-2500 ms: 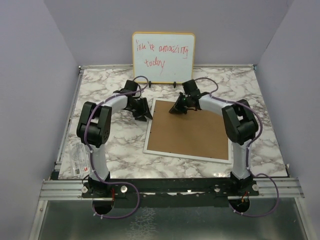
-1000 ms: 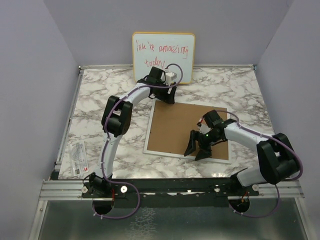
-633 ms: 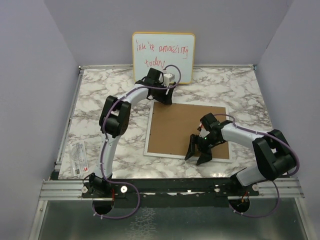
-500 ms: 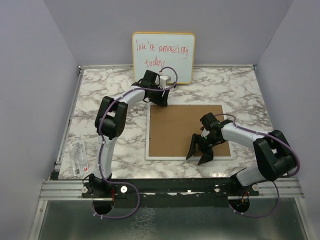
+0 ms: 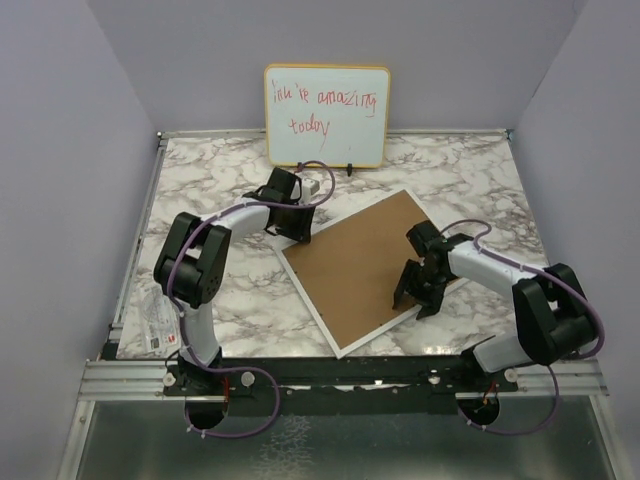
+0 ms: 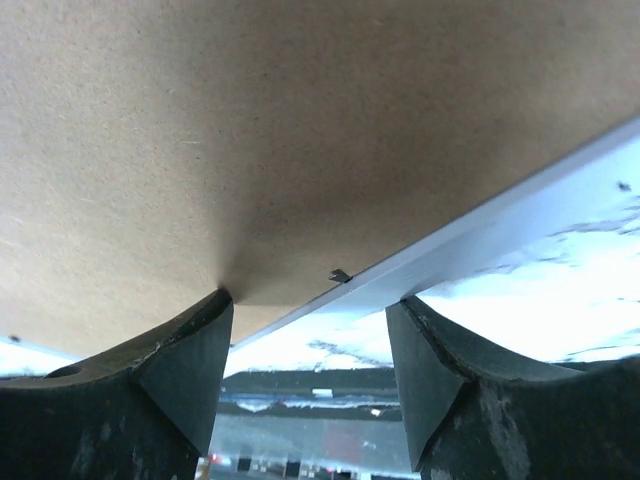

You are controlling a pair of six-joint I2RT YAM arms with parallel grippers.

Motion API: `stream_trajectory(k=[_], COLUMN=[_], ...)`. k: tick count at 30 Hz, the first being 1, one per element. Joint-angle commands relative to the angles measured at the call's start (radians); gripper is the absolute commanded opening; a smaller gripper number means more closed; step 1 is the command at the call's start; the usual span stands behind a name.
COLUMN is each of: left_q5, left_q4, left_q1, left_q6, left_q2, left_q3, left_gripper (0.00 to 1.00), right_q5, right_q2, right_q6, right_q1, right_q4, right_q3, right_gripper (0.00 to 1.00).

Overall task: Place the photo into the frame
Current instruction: Adjust the photo frame at the center of the board.

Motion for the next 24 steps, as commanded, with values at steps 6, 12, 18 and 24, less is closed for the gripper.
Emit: stream_trajectory(k=[6, 12, 18, 24], left_q5=[0.141, 0.128, 0.101, 0.106], left_q4=[-0.050, 0.004, 0.068, 0.173], left_q1=[-0.141, -0.240, -0.315, -0.358], left_q6=[-0.207, -0.287, -0.374, -0.466], left_q2=[-0.091, -0.127, -0.149, -0.165], left_q3=[-0.184, -0.234, -0.294, -0.352], left_gripper=[0.28, 0.20, 0.18, 0.19], right_q5=[0.264, 0.328, 0.472, 0.506], right_q2=[0.093, 0.064, -0.051, -0.162], right_q6=[0.017, 0.027, 0.083, 0.081], right_q1=[-0.103, -0.178, -0.212, -0.212], right_q4=[0.293, 0.288, 0.150, 0.055], right_q3=[0.073, 0.070, 0.081, 0.133], right_gripper=[0.60, 0.58, 0.62, 0.70])
